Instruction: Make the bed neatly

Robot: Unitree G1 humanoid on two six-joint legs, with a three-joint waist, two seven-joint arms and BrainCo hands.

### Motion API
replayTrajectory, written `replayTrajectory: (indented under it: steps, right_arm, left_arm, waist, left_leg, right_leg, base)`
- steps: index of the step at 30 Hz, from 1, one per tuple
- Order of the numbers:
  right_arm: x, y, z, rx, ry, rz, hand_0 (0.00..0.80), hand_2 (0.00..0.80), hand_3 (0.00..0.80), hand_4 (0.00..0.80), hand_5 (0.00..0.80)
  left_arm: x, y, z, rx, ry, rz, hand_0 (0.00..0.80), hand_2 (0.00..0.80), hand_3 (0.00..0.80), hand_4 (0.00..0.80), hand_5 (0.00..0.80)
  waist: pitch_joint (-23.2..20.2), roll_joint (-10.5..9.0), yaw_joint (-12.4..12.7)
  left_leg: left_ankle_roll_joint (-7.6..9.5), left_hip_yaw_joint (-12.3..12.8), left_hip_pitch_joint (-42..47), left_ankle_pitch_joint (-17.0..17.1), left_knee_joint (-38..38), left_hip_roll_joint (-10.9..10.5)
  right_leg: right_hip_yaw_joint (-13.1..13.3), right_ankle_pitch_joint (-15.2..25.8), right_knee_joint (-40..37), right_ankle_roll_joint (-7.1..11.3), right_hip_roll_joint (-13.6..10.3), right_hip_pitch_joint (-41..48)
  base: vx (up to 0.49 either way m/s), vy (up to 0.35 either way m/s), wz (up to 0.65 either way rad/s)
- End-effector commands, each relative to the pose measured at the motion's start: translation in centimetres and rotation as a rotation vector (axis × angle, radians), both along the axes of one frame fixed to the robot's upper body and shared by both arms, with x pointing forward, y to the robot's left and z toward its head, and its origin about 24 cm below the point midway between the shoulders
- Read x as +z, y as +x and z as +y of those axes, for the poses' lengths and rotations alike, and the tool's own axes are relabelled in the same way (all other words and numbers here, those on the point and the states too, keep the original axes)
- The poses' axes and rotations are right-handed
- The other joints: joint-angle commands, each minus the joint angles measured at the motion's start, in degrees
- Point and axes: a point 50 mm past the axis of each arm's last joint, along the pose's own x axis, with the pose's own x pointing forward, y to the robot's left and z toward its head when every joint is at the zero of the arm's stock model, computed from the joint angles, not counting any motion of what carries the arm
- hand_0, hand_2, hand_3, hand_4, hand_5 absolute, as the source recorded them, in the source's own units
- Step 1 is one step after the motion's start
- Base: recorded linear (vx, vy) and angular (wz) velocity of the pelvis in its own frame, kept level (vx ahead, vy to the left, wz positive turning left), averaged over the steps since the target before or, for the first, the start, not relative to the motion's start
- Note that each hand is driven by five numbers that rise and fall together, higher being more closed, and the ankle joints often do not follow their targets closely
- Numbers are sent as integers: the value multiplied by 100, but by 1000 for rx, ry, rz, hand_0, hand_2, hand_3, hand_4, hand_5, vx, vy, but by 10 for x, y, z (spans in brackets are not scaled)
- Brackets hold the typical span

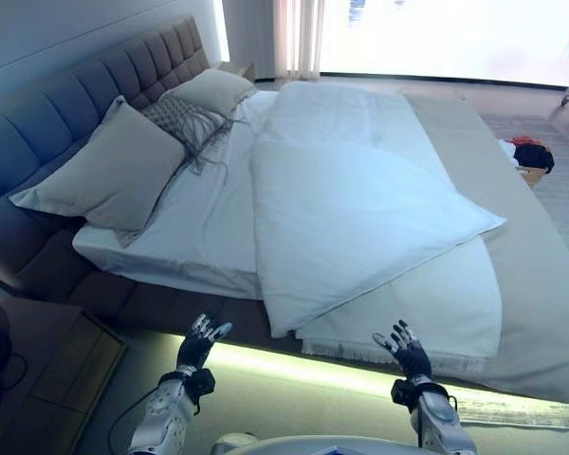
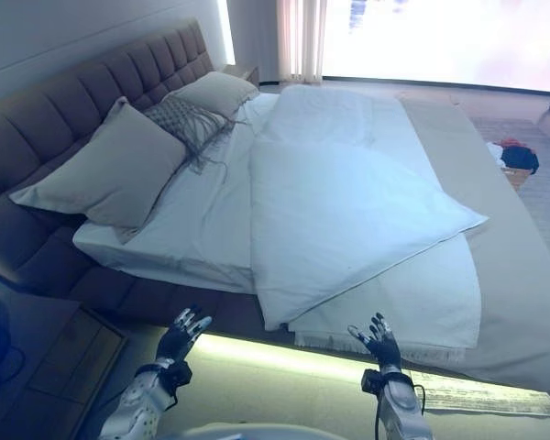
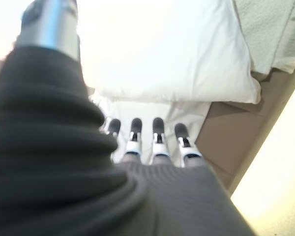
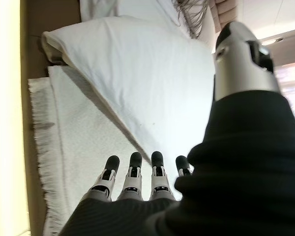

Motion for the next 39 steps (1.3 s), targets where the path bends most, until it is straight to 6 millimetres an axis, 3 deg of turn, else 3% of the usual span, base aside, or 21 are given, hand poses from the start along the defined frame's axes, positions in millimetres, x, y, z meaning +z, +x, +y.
replayTrajectory:
  steps: [1, 11, 18, 24, 32, 34, 36, 39]
  right_arm:
    - [26, 33, -2, -37, 48, -180, 0, 0, 0, 0, 0]
    - [26, 32, 2, -26, 60, -177, 0, 0, 0, 0, 0]
    - [16, 18, 11, -28, 118, -130, 0, 0, 0, 0, 0]
    - [19, 17, 12, -39, 108, -145, 0, 0, 0, 0, 0]
    - [21, 20, 8, -63, 110, -170, 0, 0, 0, 0, 0]
    - [23, 21, 7, -74, 119, -190, 0, 0, 0, 0, 0]
    - [25, 19, 7, -85, 127, -202, 0, 0, 0, 0, 0]
    - [25, 14, 5, -75, 130, -196, 0, 0, 0, 0, 0]
  left_arm:
    - [21, 30, 3, -22, 27, -137, 0, 0, 0, 0, 0]
    - [17, 28, 2, -18, 44, -122, 0, 0, 0, 0, 0]
    - [17, 24, -1, -35, 26, -114, 0, 0, 0, 0, 0]
    - [15, 19, -4, -45, 13, -101, 0, 0, 0, 0, 0]
    - [18, 25, -2, -26, 13, -97, 0, 0, 0, 0, 0]
    - [18, 25, -3, -27, 21, -94, 0, 0, 0, 0, 0]
    - [16, 23, -4, -41, 40, -85, 0, 0, 0, 0, 0]
    - [15, 26, -3, -44, 56, -73, 0, 0, 0, 0, 0]
  waist:
    - [178, -50, 8]
    - [206, -26, -41]
    - [192, -11, -24]
    - [281, -4, -47]
    - [435, 35, 13]
    - [452, 84, 18]
    - [506, 176, -27]
    - [610, 361, -168]
  left_leg:
    - [241, 233, 30, -172, 135, -188]
    - [226, 246, 25, -172, 127, -199]
    - [270, 254, 40, -208, 161, -222]
    - [454, 214, -51, -356, 493, -355]
    - [725, -56, -233, -423, 726, -655]
    - [823, -173, -266, -439, 733, -753]
    - [950, -286, -312, -451, 801, -856]
    - [1058, -343, -267, -434, 832, -975]
  right_leg:
    - [-51, 163, 194, -207, 278, -194]
    - [-63, 172, 182, -183, 247, -209]
    - [-81, 168, 243, -152, 161, -224]
    - [7, 47, 722, -117, -38, -377]
    - [215, 156, 1283, -41, -324, -702]
    - [327, 244, 1795, -28, -466, -869]
    - [511, 465, 2825, -73, -606, -1279]
    - [731, 649, 3951, -248, -581, -1878]
  base:
    - [0, 0, 0]
    - [0, 0, 0]
    - [5, 27, 0]
    - [3, 67, 0]
    - [-1, 89, -1]
    - [-22, 188, -4]
    - [-24, 250, 4]
    - [43, 264, 12]
